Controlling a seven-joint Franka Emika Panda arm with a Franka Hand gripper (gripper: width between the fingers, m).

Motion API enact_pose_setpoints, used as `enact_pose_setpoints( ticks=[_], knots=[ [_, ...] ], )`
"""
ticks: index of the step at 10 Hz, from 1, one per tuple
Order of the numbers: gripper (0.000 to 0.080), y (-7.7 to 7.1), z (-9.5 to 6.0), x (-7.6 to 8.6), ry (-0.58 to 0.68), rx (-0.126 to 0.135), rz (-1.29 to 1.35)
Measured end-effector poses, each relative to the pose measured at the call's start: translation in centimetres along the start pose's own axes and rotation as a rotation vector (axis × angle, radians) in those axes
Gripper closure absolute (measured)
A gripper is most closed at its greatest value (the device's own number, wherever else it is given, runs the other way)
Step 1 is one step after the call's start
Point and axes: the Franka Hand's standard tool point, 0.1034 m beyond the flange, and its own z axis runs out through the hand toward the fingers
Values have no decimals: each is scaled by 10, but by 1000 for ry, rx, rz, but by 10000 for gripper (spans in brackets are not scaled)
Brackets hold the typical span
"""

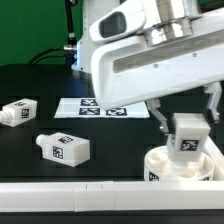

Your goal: Assemble stool

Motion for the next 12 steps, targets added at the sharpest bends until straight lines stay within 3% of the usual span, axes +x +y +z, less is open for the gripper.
enact_pose_setpoints(
  ticks=[3,12],
  knots=[
    [439,-13,6,-7,-15,7,22],
    [439,0,4,-3,2,-4,31]
  ],
)
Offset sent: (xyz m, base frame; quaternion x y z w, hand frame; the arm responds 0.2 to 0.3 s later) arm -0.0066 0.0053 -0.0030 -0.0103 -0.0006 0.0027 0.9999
